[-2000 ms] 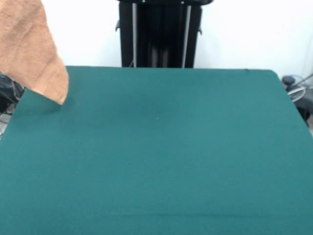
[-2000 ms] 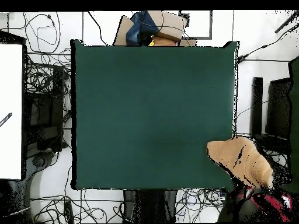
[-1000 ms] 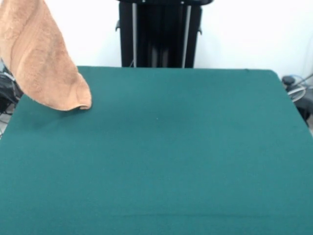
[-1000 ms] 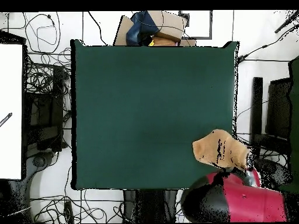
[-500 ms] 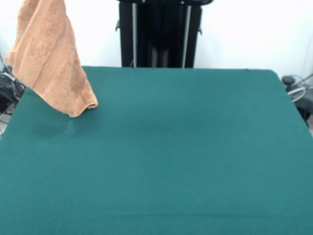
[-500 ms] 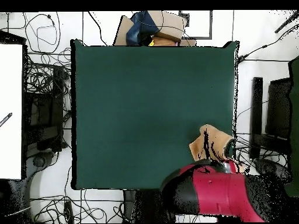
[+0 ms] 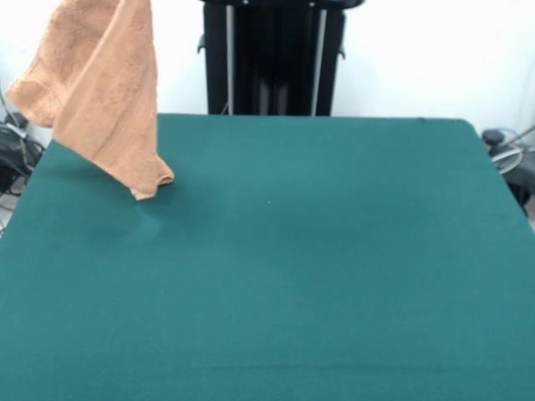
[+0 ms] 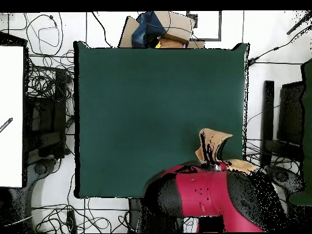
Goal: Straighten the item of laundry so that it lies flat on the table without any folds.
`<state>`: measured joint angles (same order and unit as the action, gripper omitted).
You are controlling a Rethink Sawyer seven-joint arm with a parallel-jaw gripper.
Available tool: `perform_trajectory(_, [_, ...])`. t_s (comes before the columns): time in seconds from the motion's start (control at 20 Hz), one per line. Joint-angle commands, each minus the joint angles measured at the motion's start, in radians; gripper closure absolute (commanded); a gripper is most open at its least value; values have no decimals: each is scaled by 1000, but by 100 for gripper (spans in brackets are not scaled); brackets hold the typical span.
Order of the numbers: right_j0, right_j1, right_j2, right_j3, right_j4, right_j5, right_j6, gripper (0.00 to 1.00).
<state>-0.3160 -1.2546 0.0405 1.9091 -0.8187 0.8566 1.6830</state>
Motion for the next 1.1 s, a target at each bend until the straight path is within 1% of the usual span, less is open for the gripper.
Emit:
perform_trajectory(0.05, [86, 71, -58, -30, 26, 118, 382, 100])
perform_trajectory(0.2, [126, 108, -68, -49, 19, 131, 444, 100])
perform_trajectory(0.4, [177, 150, -81, -81, 25, 160, 510, 100])
perform_trajectory(0.65, [240, 218, -106, -118, 40, 166, 586, 100])
perform_trajectory(0.85, [270, 245, -119, -137, 58, 168, 611, 100])
perform_trajectory(1.1, [299, 278, -128, -162, 60, 180, 648, 100])
